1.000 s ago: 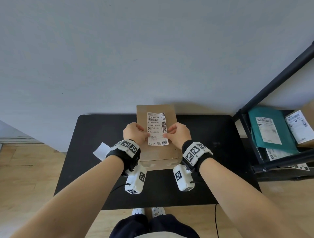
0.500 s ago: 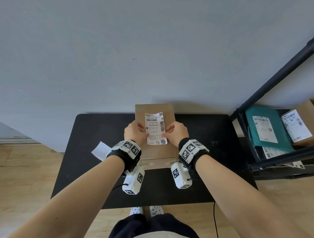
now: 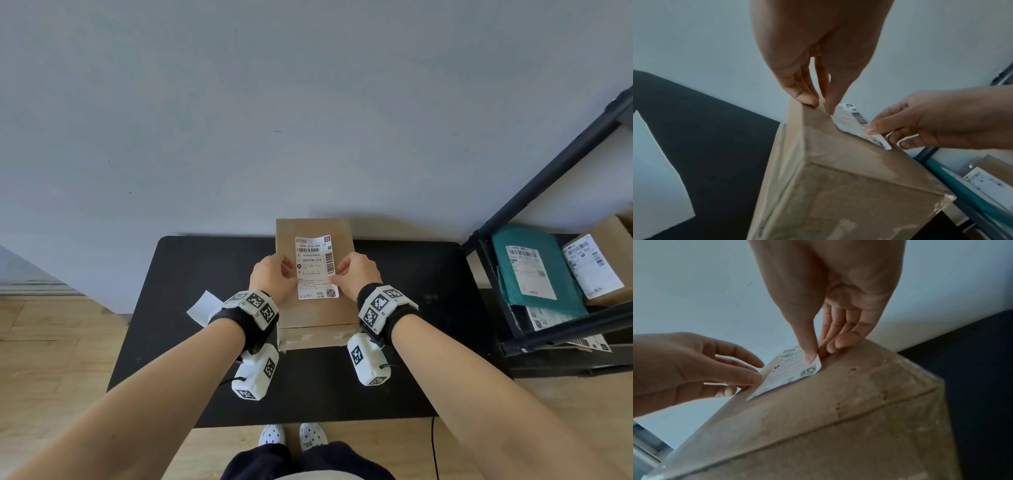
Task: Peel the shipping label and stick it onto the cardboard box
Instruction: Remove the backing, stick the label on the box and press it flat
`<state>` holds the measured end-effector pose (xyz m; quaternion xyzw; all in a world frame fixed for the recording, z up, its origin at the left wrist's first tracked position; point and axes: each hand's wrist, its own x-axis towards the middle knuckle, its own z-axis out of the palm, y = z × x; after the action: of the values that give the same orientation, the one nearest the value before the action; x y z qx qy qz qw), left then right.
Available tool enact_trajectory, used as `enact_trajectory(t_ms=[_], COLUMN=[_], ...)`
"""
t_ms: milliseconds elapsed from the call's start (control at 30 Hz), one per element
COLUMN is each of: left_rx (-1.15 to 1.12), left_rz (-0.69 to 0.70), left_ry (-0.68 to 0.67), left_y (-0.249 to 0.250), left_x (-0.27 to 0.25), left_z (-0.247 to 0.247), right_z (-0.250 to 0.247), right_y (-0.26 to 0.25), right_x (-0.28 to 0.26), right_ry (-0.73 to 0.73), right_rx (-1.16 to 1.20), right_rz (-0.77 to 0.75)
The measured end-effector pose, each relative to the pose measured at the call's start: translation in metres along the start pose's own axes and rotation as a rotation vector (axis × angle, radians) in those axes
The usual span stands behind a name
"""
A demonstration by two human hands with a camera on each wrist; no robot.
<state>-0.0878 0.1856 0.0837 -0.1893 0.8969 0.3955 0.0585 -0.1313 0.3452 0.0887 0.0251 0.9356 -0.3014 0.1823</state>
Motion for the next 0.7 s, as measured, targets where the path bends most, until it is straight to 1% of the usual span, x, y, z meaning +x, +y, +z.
enact_trajectory(t_ms=[67, 167, 233, 267, 333, 400, 467, 533, 700], left_rx=[0.041, 0.099, 0.150, 0.185, 0.236, 0.244, 0.255, 0.286, 0.326], left_rz=[0.050, 0.089, 0.115, 0.131, 0.161, 0.173, 0.174, 0.169, 0.166], left_ry=[-0.019, -0.050, -0.066, -0.077, -0.120, -0.194, -0.254, -0.288, -0.356], left_y=[-0.003, -0.007, -0.007, -0.007, -0.006, -0.007, -0.009, -0.012, -0.016], left_x=[-0.002, -0.005, -0.008, -0.009, -0.011, -0.013, -0.013, -0.013, -0.010], left_z=[-0.002, -0.005, -0.007, -0.008, -0.010, -0.012, -0.012, -0.012, -0.012], right_z=[-0.003, -0.006, -0.007, -0.008, -0.006, -0.003, 0.002, 0.005, 0.010], right_y=[0.000, 0.003, 0.006, 0.006, 0.007, 0.006, 0.009, 0.016, 0.032], right_x=[-0.001, -0.003, -0.005, -0.007, -0.011, -0.018, -0.022, -0.026, -0.042], right_ry=[0.007, 0.011, 0.010, 0.005, -0.053, -0.172, -0.256, -0.305, -0.335], right_rx=[-0.031, -0.058, -0.068, -0.084, -0.172, -0.352, -0.530, -0.629, -0.680], right_rz=[-0.015, -0.035, -0.085, -0.141, -0.312, -0.470, -0.551, -0.566, -0.612])
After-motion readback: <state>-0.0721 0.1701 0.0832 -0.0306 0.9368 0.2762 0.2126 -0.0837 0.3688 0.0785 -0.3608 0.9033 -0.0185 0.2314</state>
